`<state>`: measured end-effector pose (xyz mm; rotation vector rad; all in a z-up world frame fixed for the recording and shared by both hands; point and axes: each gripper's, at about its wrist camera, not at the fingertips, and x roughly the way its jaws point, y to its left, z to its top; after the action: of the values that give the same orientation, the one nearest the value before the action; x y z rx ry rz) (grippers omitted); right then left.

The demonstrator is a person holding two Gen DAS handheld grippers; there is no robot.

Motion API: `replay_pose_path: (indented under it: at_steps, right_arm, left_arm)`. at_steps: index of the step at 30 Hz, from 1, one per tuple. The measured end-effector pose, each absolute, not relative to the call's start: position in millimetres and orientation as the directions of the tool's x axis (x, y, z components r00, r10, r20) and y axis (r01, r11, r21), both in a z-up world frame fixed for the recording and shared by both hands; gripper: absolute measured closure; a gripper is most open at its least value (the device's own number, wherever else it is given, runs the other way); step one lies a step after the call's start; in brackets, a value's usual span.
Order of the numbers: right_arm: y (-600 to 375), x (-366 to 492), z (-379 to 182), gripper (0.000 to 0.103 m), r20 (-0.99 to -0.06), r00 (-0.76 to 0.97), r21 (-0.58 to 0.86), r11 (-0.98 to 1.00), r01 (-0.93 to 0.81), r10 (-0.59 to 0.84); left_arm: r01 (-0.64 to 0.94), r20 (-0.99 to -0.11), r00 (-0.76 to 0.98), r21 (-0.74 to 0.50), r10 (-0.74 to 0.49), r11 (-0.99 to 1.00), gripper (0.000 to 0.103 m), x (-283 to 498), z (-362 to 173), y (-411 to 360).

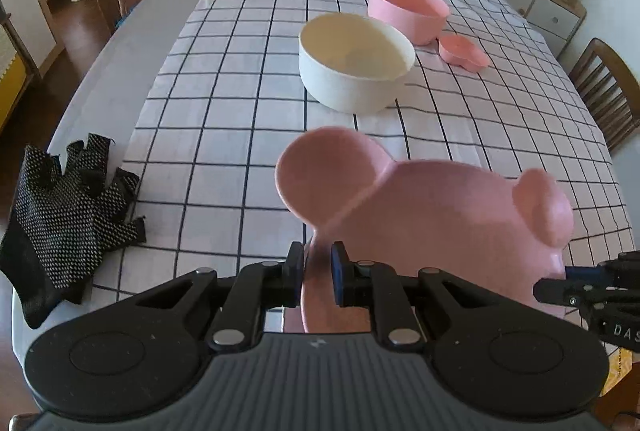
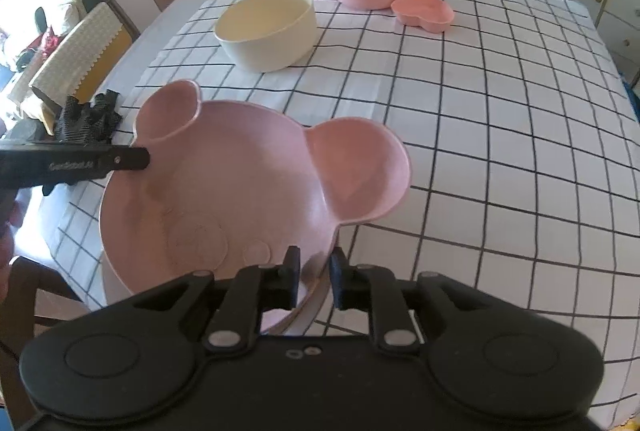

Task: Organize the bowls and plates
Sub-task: 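Lift the pink pig-shaped plate with both grippers and carry it toward the white plates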

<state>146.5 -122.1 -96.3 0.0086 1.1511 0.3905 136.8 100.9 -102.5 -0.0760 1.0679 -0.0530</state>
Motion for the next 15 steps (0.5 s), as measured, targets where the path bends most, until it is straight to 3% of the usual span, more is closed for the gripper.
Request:
replay_pose_path:
  at_steps: [15]
  right_arm:
    - [-125.3, 142.5, -88.4, 0.070, -0.883, 0.344, 0.218, 0.928, -0.302, 0.320]
  left_arm:
    - [0.007, -0.866, 0.497, -0.071, -0.065, 0.997, 0.089, 129.1, -96.5, 99.8]
